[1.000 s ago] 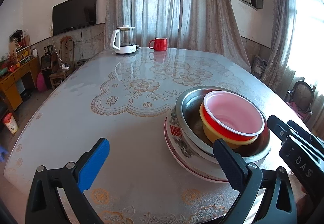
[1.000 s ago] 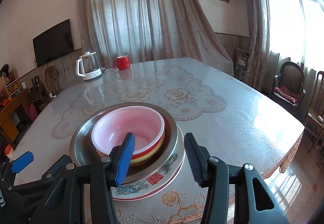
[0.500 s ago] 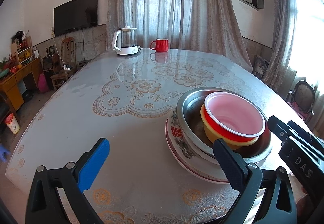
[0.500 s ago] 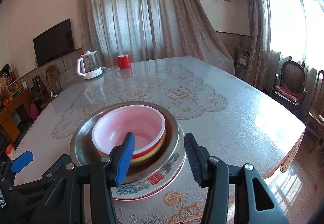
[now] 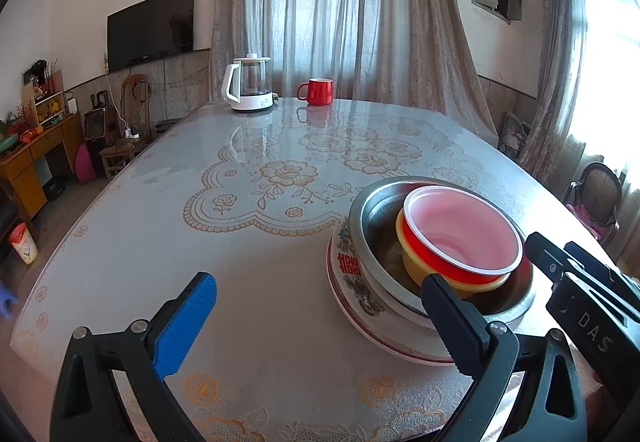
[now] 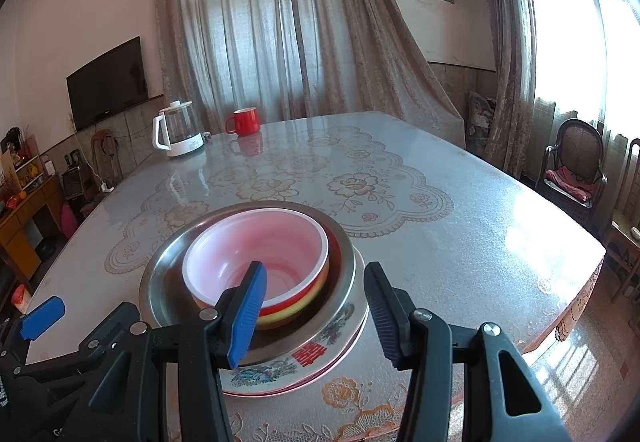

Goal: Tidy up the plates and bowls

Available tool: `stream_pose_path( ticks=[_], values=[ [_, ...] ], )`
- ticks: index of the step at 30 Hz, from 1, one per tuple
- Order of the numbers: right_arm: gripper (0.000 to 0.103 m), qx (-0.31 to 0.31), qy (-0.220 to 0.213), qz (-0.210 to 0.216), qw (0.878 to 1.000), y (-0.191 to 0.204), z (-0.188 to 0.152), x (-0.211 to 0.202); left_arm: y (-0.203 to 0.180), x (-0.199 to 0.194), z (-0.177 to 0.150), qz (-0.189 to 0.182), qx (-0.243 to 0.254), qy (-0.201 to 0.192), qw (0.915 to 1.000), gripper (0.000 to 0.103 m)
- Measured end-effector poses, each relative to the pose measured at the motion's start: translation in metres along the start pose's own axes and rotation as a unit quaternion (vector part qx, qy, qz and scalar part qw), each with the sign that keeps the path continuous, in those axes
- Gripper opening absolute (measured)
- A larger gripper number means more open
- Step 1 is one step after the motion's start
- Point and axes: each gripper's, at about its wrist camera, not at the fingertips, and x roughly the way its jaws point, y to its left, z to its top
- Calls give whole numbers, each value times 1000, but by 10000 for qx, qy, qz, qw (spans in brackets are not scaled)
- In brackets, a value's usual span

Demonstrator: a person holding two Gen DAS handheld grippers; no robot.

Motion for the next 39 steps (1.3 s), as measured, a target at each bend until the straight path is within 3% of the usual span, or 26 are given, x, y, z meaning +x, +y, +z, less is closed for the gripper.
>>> stream_pose_path(
  ticks=[39],
  values=[
    [51,44,58,84,9999,-2,0,10,0,7,3,-68,12,17,10000,100]
  ],
)
